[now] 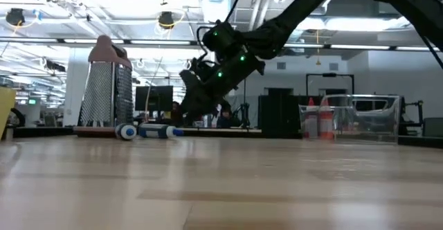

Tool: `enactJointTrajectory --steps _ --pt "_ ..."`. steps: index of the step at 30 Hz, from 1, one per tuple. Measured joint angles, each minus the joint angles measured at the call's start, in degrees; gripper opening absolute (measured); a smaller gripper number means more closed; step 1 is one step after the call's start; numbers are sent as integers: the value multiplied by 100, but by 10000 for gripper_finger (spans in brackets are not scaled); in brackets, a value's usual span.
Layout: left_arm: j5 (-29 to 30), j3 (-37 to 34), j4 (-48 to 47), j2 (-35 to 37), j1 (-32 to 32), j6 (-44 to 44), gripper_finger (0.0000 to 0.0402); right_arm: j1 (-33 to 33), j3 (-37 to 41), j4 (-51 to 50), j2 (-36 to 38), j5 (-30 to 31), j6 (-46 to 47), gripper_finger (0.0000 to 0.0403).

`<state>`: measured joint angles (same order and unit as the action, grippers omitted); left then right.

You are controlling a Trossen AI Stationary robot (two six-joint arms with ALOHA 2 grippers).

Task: Pick & Place Food Item
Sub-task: Put the top left blue food coloring bottle into the transparent bin

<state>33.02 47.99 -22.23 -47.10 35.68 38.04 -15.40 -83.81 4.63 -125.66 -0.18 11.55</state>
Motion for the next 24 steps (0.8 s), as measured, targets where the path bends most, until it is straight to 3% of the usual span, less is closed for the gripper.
enactJointTrajectory --steps 4,7,13,19,24 --pt "9 0 4 -58 -2 38 233 44 -48 -119 -8 -46 -86 175" --pt "32 0 6 -53 -9 103 233 44 -37 -410 85 -251 408 167" --pt "150 0 38 -53 -135 -222 233 111 -55 -370 807 -1345 1076 141" --pt "-765 131 370 -131 -1127 -1246 232 488 -48 -1330 1706 -1648 1068 128" --pt "-1462 615 201 -542 -2160 -2037 224 820 -44 -2170 2300 -1375 1054 132"
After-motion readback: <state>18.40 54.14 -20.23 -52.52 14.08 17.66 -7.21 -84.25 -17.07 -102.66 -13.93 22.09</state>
